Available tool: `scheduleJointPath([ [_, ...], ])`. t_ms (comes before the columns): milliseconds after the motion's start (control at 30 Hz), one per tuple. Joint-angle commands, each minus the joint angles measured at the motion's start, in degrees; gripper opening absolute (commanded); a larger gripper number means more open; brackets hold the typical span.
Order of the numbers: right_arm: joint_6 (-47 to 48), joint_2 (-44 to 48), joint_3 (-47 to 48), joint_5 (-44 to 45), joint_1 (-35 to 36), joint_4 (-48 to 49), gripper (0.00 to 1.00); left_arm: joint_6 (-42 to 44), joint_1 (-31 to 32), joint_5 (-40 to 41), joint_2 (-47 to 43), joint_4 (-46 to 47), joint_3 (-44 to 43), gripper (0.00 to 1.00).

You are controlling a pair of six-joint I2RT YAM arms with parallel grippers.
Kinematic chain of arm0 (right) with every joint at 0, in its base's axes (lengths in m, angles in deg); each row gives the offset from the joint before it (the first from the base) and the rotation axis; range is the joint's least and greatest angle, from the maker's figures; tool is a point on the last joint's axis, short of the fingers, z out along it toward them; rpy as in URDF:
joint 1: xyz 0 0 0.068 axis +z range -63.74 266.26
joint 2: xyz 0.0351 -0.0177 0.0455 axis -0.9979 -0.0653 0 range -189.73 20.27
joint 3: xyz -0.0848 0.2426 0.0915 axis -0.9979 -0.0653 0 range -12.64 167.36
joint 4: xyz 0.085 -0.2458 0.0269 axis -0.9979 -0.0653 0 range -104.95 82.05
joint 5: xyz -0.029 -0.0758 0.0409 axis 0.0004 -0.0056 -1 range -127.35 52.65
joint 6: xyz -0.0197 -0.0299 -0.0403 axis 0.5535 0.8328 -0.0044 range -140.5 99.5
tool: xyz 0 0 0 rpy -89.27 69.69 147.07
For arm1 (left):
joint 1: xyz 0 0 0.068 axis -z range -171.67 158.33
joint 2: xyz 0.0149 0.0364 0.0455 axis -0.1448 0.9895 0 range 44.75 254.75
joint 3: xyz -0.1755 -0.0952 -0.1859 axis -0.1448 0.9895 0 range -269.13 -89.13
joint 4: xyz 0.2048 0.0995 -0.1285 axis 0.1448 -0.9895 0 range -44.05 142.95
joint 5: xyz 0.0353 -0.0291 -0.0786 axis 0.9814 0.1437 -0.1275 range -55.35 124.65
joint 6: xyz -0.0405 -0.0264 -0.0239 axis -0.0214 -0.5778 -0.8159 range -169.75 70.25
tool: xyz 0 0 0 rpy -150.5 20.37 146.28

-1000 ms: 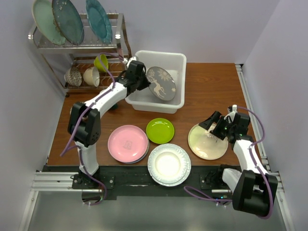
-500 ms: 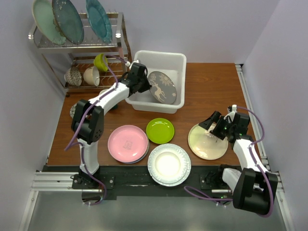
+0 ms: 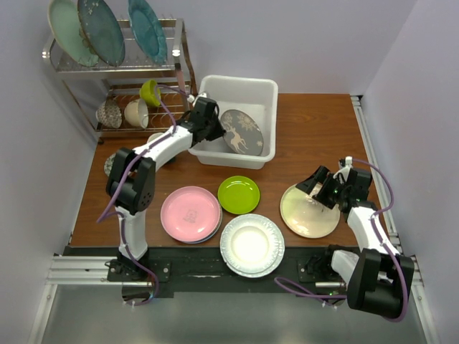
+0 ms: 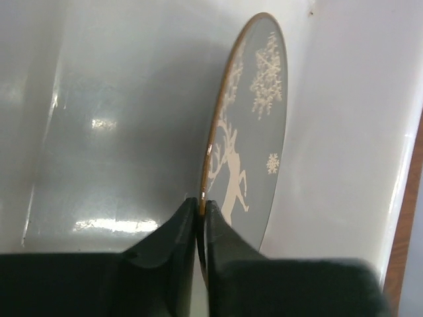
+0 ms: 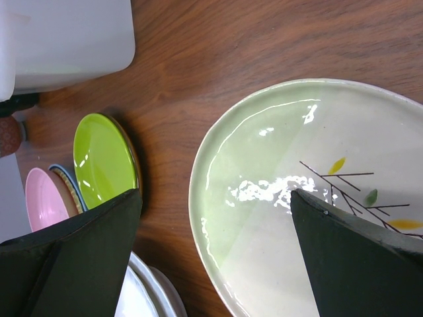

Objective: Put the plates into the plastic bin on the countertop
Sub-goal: Place the plate in the plastic bin.

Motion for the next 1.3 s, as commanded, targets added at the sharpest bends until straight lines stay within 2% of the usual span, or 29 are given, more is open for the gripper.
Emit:
scheduleJointPath([
  [0,0.71,-0.43,-0.12,-1.20,0.29,2.29,0.99,-1.63,-0.88,-2.57,-3.97,7.88,0.72,0.24],
  [233,0.88,0.18,0.23,-1.55,0.29,1.50,0.99,-1.27,-0.88,-2.65,-5.91,8.77,3.71,0.48],
  [467,0.79,0.97,0.40,-1.99,0.20,0.62,0.99,-0.83,-0.88,-0.82,-8.55,7.89,6.17,0.59],
  [633,1.23,2.38,0.67,-1.90,0.20,-0.87,0.99,-1.10,-0.88,1.30,-12.06,8.41,9.16,0.63],
  [867,1.41,4.05,0.93,-1.99,0.29,-2.28,0.99,-0.13,-0.88,3.93,-16.19,6.57,10.48,0.76],
  [1067,1.41,5.10,0.67,-2.43,0.29,-2.98,0.99,0.66,-0.44,2.80,-24.00,7.18,15.31,0.81],
  [1200,1.76,6.33,0.84,-2.69,0.29,-3.77,0.99,0.83,-0.35,1.92,-33.84,6.57,21.54,0.83],
  [1267,1.76,6.51,1.19,-2.78,0.29,-4.04,0.99,1.45,-0.35,1.57,-39.28,6.30,25.67,0.89],
])
